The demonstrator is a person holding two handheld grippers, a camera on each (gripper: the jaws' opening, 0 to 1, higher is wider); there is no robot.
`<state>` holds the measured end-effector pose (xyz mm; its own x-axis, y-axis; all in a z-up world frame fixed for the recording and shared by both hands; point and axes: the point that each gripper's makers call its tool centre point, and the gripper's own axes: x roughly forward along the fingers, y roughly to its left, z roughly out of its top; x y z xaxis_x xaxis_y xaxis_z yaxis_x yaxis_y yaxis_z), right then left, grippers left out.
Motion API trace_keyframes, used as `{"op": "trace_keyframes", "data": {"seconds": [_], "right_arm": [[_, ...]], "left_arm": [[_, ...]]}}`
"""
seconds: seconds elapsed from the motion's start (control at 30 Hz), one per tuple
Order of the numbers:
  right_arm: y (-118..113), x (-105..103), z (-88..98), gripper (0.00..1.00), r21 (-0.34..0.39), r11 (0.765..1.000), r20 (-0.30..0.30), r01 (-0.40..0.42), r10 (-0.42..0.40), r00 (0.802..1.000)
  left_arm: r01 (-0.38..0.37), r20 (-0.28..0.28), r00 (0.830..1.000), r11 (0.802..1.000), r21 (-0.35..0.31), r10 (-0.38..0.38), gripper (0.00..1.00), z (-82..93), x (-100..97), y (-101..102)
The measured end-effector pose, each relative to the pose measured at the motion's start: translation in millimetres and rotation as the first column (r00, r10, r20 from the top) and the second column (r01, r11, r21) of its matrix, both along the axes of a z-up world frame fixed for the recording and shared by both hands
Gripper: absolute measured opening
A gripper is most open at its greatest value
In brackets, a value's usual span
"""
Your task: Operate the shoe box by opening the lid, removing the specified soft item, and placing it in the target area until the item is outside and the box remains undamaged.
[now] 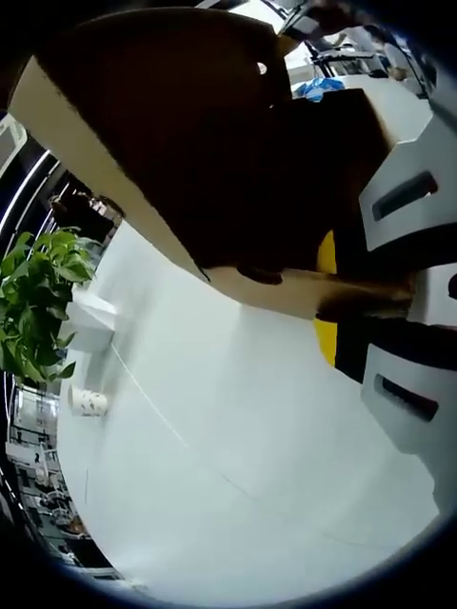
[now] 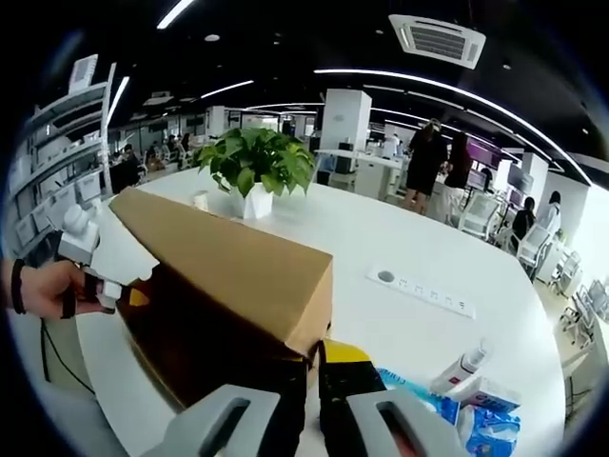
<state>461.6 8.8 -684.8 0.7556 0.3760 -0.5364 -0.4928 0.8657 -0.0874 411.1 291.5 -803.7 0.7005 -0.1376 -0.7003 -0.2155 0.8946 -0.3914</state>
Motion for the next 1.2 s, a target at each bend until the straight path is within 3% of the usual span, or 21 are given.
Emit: {"op": "trace_keyframes", "data": {"seconds": [0.43,0.67,1.2], "right_arm": [[-1,-12,-11.2,0.00,-0.010,1.000,0.007,0.016,-0.016,1.000],[-2,-17,-16.1,0.00,-0.009,1.000,0.004,0.029,-0.029,1.000],[-3,-32,-29.5,0.03,0.039,0.998,-0.048,0.054,-0.053,0.997]], "left_arm": [[0.113,0.034,0.993,0.991,-0.075,-0.111,0.16,0.6,-1.3,-2],[0.141,0.042,0.990,0.986,-0.085,-0.138,0.18,1.4,-6.5,-4],[0.181,0.065,0.982,0.983,-0.030,-0.179,0.17,15.7,-11.4,5]]}}
